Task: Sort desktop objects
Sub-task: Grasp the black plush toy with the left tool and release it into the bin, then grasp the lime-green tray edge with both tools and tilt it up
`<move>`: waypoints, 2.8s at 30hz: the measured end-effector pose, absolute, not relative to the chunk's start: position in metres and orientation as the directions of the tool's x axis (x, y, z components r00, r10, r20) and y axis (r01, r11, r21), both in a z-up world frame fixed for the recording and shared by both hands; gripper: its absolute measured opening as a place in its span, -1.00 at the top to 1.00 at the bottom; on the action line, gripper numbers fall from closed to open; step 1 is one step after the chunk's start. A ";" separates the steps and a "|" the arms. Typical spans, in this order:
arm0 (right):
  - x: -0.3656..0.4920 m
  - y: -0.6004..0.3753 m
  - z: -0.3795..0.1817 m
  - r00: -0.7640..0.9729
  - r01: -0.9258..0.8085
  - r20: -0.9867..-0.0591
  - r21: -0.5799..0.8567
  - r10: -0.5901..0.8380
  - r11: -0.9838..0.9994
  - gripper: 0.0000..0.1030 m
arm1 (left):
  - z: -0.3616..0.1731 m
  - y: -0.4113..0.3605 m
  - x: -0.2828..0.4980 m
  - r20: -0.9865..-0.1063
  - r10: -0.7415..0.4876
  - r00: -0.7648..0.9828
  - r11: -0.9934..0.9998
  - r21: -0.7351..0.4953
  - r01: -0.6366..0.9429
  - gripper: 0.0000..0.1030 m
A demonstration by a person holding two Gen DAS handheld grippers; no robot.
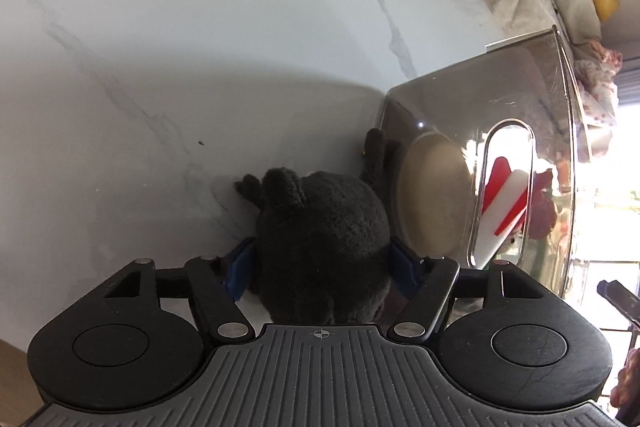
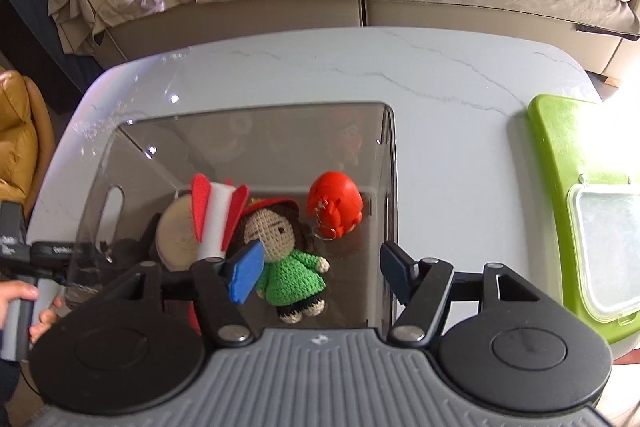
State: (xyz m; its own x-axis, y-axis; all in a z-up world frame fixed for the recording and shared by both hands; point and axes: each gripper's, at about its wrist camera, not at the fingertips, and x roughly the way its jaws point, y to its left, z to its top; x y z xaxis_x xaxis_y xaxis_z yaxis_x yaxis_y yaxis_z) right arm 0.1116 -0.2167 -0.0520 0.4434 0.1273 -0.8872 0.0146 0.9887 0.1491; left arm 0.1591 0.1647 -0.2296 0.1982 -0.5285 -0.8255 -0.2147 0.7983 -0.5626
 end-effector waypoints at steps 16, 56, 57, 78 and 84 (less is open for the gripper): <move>0.096 -0.225 -0.024 0.526 0.017 -0.824 0.256 0.209 0.967 -0.36 | -0.107 0.175 0.137 -0.817 -0.415 0.399 0.870 -0.486 -0.090 -0.32; -0.003 -0.405 -0.093 0.588 0.317 -0.796 0.395 0.148 0.862 -0.43 | -0.139 -0.054 0.156 -0.962 -0.233 0.143 0.936 -0.182 0.302 -0.38; -0.006 -0.409 -0.094 0.593 0.323 -0.792 0.401 0.147 0.857 -0.43 | -0.136 -0.056 0.156 -0.963 -0.228 0.146 0.937 -0.176 0.302 -0.39; -0.176 -0.542 -0.242 0.772 0.631 -0.559 0.728 -0.302 0.267 -0.51 | -0.044 -0.214 0.138 -0.739 -0.657 0.148 0.686 -0.505 0.524 -0.81; -0.183 -0.558 -0.248 0.787 0.587 -0.467 0.767 -0.404 0.257 -0.49 | -0.117 -0.306 0.138 -0.656 -0.750 -0.082 0.555 -0.692 0.462 -0.81</move>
